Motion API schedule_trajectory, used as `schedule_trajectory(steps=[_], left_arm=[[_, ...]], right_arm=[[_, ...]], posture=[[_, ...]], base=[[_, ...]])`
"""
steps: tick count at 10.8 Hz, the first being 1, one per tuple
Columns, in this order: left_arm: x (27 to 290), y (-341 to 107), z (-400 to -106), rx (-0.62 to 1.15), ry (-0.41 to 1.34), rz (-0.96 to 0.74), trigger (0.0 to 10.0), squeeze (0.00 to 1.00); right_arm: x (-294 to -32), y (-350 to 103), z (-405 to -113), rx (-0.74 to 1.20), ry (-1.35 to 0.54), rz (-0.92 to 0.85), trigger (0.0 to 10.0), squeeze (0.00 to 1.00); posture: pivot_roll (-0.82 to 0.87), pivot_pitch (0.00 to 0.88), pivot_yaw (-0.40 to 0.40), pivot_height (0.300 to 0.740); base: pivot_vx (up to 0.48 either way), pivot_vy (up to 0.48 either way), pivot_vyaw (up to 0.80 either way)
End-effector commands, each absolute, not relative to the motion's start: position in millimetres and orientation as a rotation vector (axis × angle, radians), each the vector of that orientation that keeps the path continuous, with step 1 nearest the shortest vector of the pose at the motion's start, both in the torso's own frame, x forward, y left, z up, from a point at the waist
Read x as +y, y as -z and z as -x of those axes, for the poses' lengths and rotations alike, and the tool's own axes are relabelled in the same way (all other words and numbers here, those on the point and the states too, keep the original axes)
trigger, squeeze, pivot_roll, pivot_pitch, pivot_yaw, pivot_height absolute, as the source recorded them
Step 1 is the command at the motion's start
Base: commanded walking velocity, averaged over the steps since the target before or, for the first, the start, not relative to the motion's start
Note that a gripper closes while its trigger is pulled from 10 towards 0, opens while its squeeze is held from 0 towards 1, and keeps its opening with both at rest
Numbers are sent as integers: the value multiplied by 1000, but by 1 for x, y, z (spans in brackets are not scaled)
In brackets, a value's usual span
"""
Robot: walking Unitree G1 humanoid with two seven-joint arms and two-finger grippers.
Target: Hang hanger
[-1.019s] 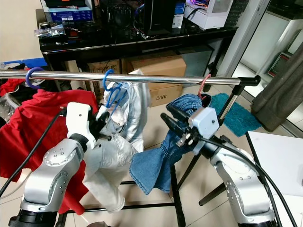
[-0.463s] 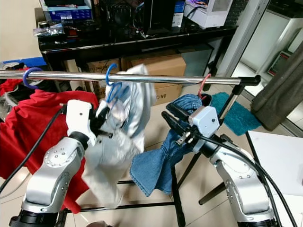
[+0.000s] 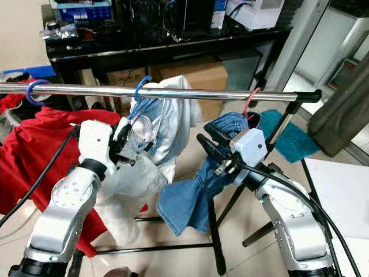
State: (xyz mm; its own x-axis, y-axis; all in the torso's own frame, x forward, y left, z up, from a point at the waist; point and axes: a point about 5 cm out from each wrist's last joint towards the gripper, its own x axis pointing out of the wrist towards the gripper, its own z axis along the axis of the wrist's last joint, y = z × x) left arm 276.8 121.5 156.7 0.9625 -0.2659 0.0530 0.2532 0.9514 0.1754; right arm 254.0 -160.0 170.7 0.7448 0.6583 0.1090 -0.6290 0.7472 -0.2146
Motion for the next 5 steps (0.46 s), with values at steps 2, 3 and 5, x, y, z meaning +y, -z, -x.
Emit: schedule_trajectory(steps=[2, 3, 5], left_arm=[[108, -194, -269, -313, 328, -169, 0, 0], [109, -190, -269, -305, 324, -165, 0, 0], [112, -184, -266, -319, 319, -168, 0, 0]], right_arm=[[-165, -173, -256, -197, -683, 172, 10000, 0], [-164, -173, -256, -193, -686, 176, 10000, 0], [-163, -168, -253, -173, -716, 207, 10000, 0]], posture=[[89, 16, -34, 723], [88, 15, -34, 723], [88, 16, -36, 723]], base=[[0, 0, 0], [0, 0, 0], [0, 0, 0]])
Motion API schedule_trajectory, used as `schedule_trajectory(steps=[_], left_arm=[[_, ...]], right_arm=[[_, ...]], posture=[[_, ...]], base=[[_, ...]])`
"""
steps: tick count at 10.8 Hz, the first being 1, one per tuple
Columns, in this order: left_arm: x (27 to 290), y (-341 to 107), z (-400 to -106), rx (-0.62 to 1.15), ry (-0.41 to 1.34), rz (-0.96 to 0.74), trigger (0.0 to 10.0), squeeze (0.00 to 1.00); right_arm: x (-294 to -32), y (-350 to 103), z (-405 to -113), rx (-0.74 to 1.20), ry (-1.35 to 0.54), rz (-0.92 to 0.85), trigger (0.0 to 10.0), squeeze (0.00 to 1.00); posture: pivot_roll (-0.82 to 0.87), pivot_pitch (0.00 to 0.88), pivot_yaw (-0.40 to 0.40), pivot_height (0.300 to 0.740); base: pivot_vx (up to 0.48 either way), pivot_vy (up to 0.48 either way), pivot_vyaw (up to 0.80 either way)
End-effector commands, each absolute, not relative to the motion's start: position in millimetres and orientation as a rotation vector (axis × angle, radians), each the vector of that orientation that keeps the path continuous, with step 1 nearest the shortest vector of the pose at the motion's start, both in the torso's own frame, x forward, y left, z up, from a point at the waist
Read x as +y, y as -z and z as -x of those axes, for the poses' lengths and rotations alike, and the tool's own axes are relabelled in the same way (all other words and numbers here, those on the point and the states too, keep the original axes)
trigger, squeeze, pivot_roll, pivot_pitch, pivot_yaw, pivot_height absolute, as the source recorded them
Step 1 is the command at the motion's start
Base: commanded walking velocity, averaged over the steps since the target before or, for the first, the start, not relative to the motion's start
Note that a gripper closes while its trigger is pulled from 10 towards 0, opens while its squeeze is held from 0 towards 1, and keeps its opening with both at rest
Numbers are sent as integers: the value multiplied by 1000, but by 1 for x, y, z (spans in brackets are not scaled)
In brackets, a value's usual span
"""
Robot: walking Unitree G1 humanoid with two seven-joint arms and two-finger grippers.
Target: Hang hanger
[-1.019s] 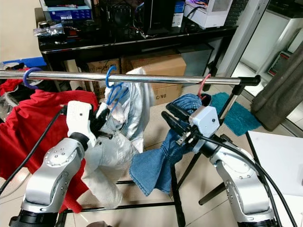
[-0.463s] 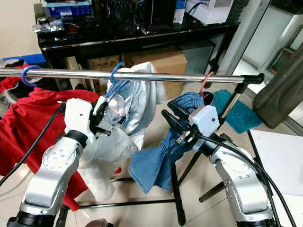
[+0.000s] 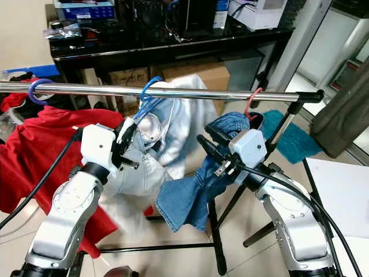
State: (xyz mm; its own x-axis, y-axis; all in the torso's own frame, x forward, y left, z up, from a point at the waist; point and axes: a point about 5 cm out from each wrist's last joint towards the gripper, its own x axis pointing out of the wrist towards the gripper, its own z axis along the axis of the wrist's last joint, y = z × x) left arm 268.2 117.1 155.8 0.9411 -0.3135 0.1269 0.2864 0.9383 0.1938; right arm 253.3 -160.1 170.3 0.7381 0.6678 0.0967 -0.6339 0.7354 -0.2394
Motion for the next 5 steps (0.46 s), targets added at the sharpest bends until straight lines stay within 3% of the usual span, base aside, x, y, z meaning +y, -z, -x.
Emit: schedule_trajectory(steps=[1, 5], left_arm=[[115, -178, -265, -309, 306, -169, 0, 0], [116, -156, -261, -229, 322, -129, 0, 0]], right_arm=[[-163, -169, -253, -175, -714, 205, 10000, 0], [-164, -168, -254, -172, -724, 225, 10000, 0]], posture=[[88, 15, -37, 723], [90, 12, -40, 723]], base=[[0, 0, 0], [0, 0, 0]])
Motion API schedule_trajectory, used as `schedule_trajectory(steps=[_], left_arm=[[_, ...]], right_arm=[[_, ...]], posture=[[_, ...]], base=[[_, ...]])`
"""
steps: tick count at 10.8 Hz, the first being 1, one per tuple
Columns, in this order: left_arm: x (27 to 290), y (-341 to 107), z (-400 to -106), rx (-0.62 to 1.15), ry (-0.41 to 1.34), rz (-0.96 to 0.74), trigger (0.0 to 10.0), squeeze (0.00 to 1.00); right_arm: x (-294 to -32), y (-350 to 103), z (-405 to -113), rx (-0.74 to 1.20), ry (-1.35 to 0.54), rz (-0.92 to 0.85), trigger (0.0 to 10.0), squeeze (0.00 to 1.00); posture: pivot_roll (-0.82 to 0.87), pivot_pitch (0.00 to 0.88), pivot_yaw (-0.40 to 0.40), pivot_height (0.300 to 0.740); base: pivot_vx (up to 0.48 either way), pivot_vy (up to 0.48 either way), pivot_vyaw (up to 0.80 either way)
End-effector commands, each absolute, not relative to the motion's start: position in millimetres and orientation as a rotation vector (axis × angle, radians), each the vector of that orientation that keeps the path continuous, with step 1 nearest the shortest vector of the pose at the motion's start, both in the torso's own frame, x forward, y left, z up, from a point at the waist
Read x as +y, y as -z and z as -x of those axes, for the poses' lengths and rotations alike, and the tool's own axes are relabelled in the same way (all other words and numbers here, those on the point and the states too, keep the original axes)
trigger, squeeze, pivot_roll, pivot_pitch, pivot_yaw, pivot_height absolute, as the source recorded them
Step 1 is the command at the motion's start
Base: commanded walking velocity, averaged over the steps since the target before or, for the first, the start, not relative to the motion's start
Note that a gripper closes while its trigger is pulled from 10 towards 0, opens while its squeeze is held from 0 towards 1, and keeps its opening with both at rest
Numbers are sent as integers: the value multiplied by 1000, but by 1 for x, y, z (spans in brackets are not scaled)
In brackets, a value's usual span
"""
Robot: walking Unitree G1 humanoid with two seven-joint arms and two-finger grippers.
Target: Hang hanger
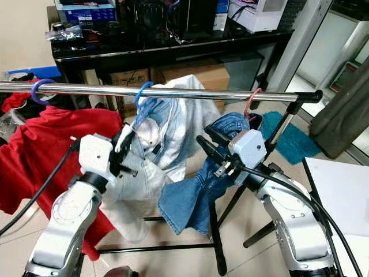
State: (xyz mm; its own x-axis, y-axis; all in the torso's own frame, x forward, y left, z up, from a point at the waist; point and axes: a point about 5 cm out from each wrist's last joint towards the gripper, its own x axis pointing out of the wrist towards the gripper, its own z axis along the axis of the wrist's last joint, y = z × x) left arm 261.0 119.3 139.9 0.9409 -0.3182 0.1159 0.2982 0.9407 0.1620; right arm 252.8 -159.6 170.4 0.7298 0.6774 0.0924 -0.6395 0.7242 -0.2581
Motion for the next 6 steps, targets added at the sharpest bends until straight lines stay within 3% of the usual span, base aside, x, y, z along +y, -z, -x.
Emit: schedule_trajectory(steps=[1, 6], left_arm=[[116, -153, -262, -218, 331, -111, 0, 0], [107, -137, -259, -160, 411, -116, 0, 0]], right_arm=[[-162, -167, -253, -171, -732, 233, 10000, 0], [-162, -160, -253, -164, -692, 243, 10000, 0]], posture=[[88, 11, -39, 723], [87, 10, -39, 723]], base=[[0, 0, 0], [0, 0, 0]])
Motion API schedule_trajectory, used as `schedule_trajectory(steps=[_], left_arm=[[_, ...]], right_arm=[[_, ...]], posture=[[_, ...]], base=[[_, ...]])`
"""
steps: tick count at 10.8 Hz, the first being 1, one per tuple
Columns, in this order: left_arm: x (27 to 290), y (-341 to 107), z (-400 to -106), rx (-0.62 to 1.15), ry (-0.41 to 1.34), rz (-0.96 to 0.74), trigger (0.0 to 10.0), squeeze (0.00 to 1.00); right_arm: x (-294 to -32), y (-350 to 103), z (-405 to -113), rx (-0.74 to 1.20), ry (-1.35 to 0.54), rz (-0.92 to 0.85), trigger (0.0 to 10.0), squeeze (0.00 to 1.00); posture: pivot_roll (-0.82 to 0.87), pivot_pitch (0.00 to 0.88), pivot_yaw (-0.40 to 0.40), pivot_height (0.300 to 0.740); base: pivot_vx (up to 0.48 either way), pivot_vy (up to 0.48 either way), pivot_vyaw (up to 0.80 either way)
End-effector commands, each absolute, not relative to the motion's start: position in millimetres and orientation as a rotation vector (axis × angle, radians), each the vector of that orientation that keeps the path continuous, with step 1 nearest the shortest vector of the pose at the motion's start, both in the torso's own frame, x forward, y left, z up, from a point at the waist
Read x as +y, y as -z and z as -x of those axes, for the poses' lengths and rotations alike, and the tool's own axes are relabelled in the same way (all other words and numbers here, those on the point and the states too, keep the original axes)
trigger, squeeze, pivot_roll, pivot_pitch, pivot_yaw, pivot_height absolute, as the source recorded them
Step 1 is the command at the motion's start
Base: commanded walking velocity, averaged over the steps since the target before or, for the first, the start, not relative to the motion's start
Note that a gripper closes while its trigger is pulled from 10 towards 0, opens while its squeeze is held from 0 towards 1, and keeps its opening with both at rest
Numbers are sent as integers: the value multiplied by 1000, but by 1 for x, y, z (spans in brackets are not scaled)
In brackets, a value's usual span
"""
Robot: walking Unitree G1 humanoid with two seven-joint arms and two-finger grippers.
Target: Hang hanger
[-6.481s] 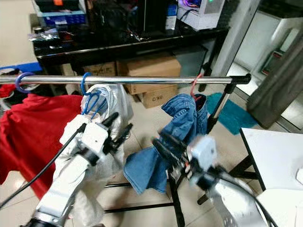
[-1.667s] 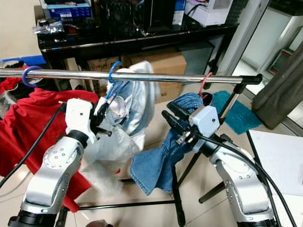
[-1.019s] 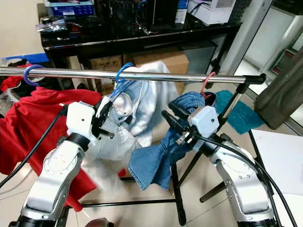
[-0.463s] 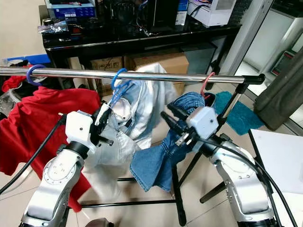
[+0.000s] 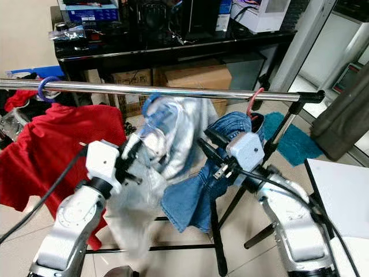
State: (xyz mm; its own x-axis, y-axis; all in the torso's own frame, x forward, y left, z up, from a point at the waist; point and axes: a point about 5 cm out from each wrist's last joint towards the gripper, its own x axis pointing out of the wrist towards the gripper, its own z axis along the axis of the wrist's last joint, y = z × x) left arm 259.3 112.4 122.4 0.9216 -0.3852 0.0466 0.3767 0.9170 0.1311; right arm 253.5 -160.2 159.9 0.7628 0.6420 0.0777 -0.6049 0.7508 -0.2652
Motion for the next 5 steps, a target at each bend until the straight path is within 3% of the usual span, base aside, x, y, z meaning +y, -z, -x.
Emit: schedule_trajectory(steps=[1, 5], left_arm=[[106, -135, -259, -159, 424, -119, 0, 0], [96, -134, -262, -177, 460, -122, 0, 0]], right_arm=[[-162, -158, -253, -171, -664, 242, 10000, 0], [-178, -161, -266, -243, -368, 167, 10000, 0]], posture=[[86, 10, -37, 723], [79, 10, -33, 723]], base=[[0, 0, 0], [0, 0, 0]])
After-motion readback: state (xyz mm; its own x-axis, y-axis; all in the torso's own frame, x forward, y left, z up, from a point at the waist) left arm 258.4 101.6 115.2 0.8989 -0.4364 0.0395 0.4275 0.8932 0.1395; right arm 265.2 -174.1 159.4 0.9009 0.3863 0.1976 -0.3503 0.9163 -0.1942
